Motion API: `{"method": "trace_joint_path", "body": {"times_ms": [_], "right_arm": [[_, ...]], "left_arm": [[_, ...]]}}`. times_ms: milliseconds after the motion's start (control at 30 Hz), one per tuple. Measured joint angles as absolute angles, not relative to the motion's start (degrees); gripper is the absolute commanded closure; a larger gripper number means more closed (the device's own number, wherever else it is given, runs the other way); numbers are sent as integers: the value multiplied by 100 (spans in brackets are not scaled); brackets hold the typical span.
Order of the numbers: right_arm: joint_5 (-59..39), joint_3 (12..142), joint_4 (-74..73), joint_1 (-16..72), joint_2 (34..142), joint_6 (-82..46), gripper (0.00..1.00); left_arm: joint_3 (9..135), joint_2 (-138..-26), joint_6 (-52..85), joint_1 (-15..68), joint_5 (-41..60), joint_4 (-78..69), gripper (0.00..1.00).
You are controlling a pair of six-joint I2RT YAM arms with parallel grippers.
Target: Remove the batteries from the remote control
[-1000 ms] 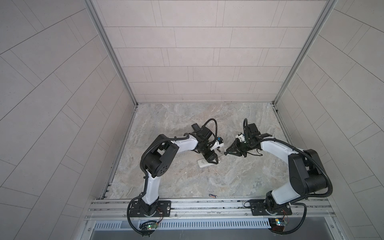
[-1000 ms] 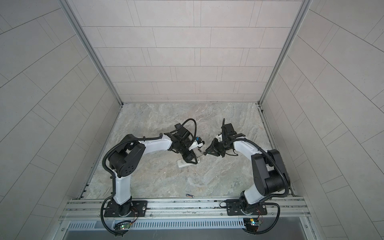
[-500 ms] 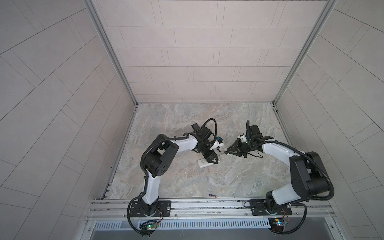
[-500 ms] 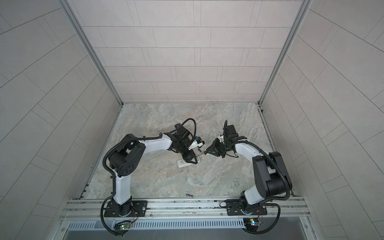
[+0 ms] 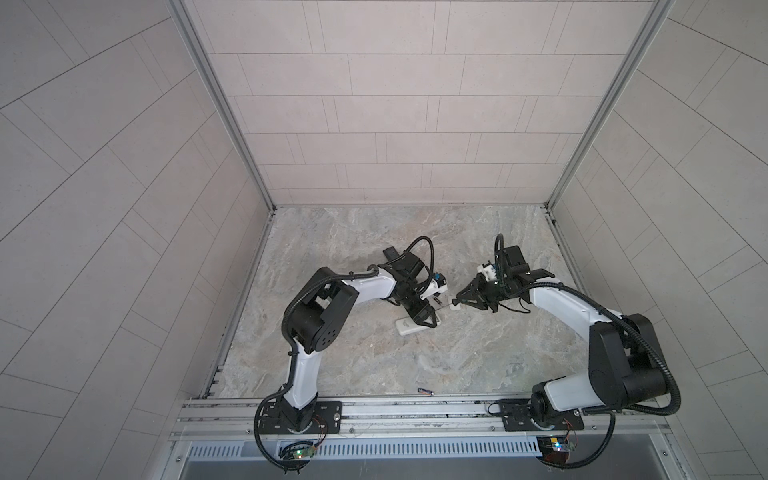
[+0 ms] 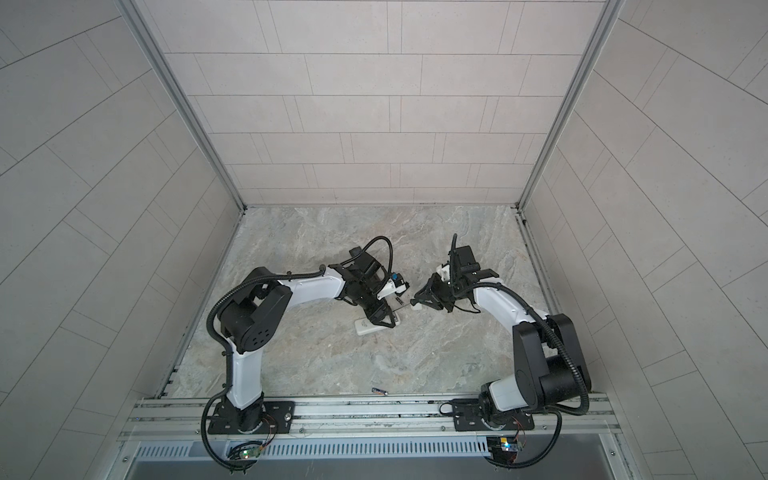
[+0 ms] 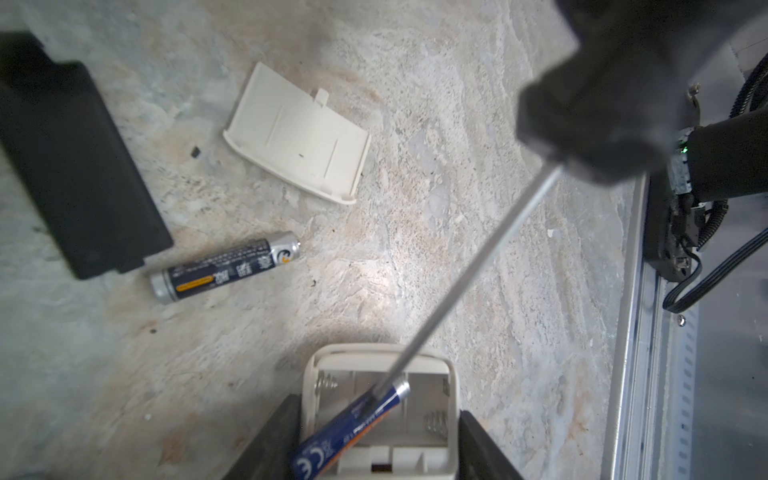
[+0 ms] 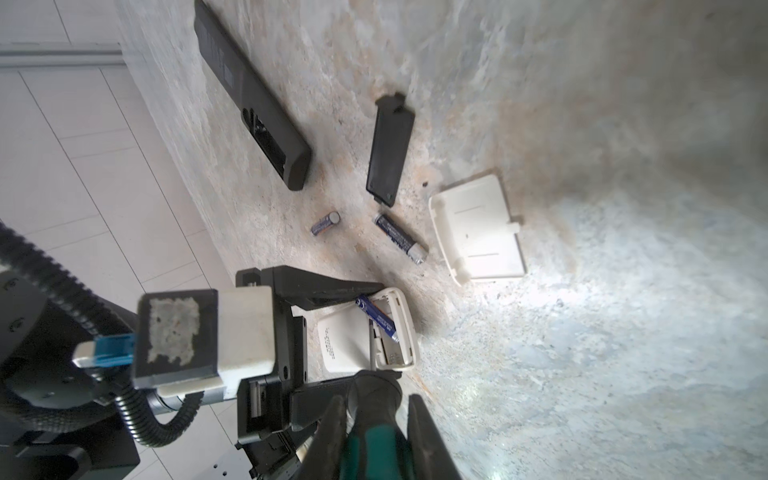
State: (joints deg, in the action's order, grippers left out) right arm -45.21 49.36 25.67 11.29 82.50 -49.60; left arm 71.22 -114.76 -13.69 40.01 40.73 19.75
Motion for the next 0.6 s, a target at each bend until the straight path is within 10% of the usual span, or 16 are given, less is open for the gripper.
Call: {"method": "trace_joint_path", "body": {"times_ms": [600], "right_arm": [[-2867,4886,2499,2285,7677,-4189,100]], "left_arm": [[7175,-11500,-1350,4001,4084,2045,60]]}}
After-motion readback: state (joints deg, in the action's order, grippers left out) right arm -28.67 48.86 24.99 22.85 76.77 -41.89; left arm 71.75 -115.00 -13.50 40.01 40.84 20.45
